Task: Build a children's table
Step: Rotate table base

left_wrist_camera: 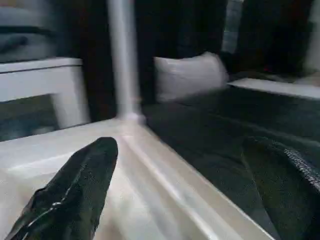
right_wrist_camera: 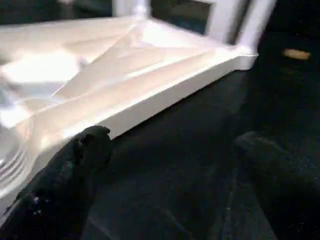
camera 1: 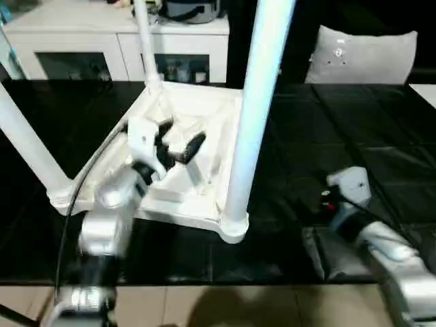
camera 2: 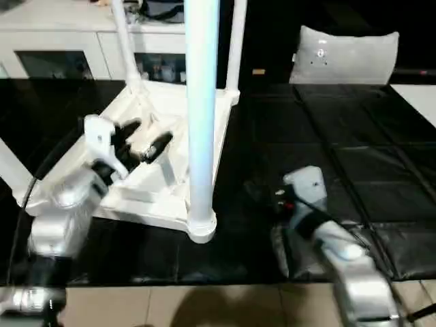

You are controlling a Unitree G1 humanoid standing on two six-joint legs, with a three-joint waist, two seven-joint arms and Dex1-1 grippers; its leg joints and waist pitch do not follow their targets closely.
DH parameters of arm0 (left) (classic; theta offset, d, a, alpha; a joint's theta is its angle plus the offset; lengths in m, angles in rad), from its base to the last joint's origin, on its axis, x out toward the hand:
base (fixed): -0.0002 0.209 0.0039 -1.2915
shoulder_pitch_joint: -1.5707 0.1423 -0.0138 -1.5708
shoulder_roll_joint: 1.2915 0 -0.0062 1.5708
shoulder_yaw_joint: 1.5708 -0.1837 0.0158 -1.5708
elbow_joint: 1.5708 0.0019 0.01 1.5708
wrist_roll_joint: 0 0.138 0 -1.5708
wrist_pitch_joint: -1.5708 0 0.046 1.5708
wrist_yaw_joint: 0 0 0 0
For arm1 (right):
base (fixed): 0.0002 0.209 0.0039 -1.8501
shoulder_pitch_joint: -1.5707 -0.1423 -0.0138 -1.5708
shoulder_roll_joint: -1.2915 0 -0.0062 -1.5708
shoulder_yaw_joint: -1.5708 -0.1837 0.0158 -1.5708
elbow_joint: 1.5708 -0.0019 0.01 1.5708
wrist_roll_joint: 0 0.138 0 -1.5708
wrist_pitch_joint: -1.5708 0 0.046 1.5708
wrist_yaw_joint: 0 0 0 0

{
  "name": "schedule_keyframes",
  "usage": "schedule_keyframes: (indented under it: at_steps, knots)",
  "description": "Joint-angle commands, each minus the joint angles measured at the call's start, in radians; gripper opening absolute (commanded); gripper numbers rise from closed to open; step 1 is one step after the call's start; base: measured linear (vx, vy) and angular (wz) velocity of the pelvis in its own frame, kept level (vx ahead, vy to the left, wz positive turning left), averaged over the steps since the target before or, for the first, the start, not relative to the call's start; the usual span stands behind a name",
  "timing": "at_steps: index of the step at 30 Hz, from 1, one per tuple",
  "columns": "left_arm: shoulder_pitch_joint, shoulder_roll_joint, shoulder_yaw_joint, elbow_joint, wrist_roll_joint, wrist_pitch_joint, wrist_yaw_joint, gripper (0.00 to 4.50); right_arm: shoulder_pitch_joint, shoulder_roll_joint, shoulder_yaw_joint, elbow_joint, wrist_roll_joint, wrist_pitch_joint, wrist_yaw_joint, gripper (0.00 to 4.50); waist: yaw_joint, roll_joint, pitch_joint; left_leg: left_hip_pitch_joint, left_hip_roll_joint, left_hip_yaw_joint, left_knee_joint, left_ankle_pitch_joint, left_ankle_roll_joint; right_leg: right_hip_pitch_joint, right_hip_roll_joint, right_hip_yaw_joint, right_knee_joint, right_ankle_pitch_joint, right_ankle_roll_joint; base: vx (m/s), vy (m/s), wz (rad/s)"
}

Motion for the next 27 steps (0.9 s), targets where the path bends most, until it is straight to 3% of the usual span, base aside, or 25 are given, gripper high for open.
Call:
schedule_keyframes:
  at_steps: [1,2,4,6,8,11,13,14,17,18,20,23,26,27]
  knots:
    - [-0.022,0.044,-0.056,0.015,0.013,0.007,-0.124,4.44,-0.023,-0.036,0.005,0.006,0.01,-0.022,0.061,4.5,0.003,-0.001,-0.055,-0.005,0.08,-0.023,-0.096,-0.082,0.052,0.034,-0.093,0.053,-0.071,-0.013,-0.228,0.0,0.0,0.0]
    - [-0.055,0.067,-0.073,0.06,0.038,-0.031,-0.142,4.44,-0.031,-0.057,-0.004,0.016,0.013,-0.026,0.088,4.5,0.002,-0.012,-0.055,-0.006,0.08,-0.019,-0.094,-0.062,0.067,0.034,-0.093,0.052,-0.072,0.013,-0.234,0.0,0.0,0.0]
    - [-0.095,0.06,-0.061,0.124,0.057,-0.081,-0.122,4.44,-0.045,-0.067,-0.014,0.042,0.011,-0.041,0.098,4.5,0.01,-0.008,-0.062,-0.007,0.074,-0.016,-0.084,0.003,0.106,0.038,-0.095,0.049,-0.065,0.082,-0.255,0.0,0.0,0.0]
    - [-0.129,0.055,-0.055,0.173,0.067,-0.094,-0.118,4.44,-0.056,-0.077,-0.014,0.06,0.009,-0.05,0.111,4.5,0.015,-0.005,-0.072,-0.011,0.073,-0.017,-0.075,0.065,0.125,0.041,-0.095,0.048,-0.053,0.178,-0.27,0.0,0.0,0.0]
    - [-0.145,0.061,-0.056,0.186,0.049,-0.067,-0.166,4.44,-0.061,-0.086,-0.01,0.063,0.012,-0.052,0.13,4.5,0.017,-0.003,-0.07,-0.013,0.076,-0.017,-0.075,0.077,0.143,0.037,-0.095,0.045,-0.05,0.21,-0.287,0.0,0.0,0.0]
    - [-0.155,0.086,-0.08,0.207,0.046,-0.073,-0.241,4.44,-0.065,-0.103,0.003,0.075,0.008,-0.069,0.161,4.5,0.02,-0.004,-0.071,-0.015,0.082,-0.017,-0.075,0.069,0.158,0.035,-0.098,0.044,-0.048,0.19,-0.299,0.0,0.0,0.0]
    - [-0.18,0.079,-0.071,0.251,0.05,-0.088,-0.2,4.44,-0.065,-0.11,0.01,0.087,-0.007,-0.087,0.165,4.5,0.019,-0.01,-0.066,-0.016,0.082,-0.014,-0.077,0.033,0.157,0.034,-0.098,0.043,-0.053,0.139,-0.305,0.0,0.0,0.0]
    - [-0.22,0.044,-0.04,0.312,0.059,-0.143,-0.119,4.44,-0.069,-0.107,0.007,0.094,-0.006,-0.087,0.166,4.5,0.019,-0.014,-0.066,-0.015,0.083,-0.013,-0.078,0.024,0.156,0.033,-0.097,0.042,-0.057,0.121,-0.304,0.0,0.0,0.0]
    - [-0.256,0.019,-0.024,0.381,0.066,-0.176,-0.076,4.44,-0.077,-0.102,0.008,0.115,-0.009,-0.094,0.167,4.5,0.023,-0.012,-0.064,-0.014,0.084,-0.014,-0.08,-0.004,0.142,0.035,-0.099,0.042,-0.063,0.073,-0.301,0.0,0.0,0.0]
    - [-0.262,0.014,-0.02,0.397,0.069,-0.19,-0.068,4.44,-0.077,-0.101,0.009,0.119,-0.013,-0.099,0.167,4.5,0.026,-0.007,-0.063,-0.013,0.085,-0.015,-0.081,-0.013,0.136,0.032,-0.098,0.042,-0.065,0.063,-0.294,0.0,0.0,0.0]
    - [-0.284,-0.001,-0.003,0.432,0.077,-0.198,-0.018,4.44,-0.08,-0.099,0.009,0.122,-0.02,-0.106,0.167,4.5,0.027,-0.01,-0.062,-0.015,0.083,-0.013,-0.082,-0.022,0.129,0.033,-0.097,0.043,-0.064,0.059,-0.288,0.0,0.0,0.0]
    - [-0.36,-0.068,0.11,0.539,0.035,-0.206,0.261,4.44,-0.076,-0.08,0.019,0.124,-0.025,-0.099,0.145,4.5,0.026,-0.014,-0.065,-0.016,0.078,-0.013,-0.076,-0.018,0.127,0.035,-0.096,0.041,-0.064,0.077,-0.293,0.0,0.0,0.0]
    - [-0.376,-0.097,0.148,0.582,0.006,-0.249,0.32,4.44,-0.064,-0.07,0.023,0.109,-0.017,-0.092,0.137,4.5,0.031,-0.023,-0.064,-0.019,0.077,-0.012,-0.079,-0.003,0.138,0.037,-0.097,0.042,-0.068,0.06,-0.281,0.0,0.0,0.0]
    - [-0.38,-0.107,0.159,0.594,0.004,-0.263,0.356,4.44,-0.062,-0.065,0.022,0.104,-0.013,-0.087,0.132,4.5,0.031,-0.02,-0.064,-0.018,0.079,-0.013,-0.077,-0.001,0.142,0.035,-0.095,0.042,-0.068,0.064,-0.28,0.0,0.0,0.0]
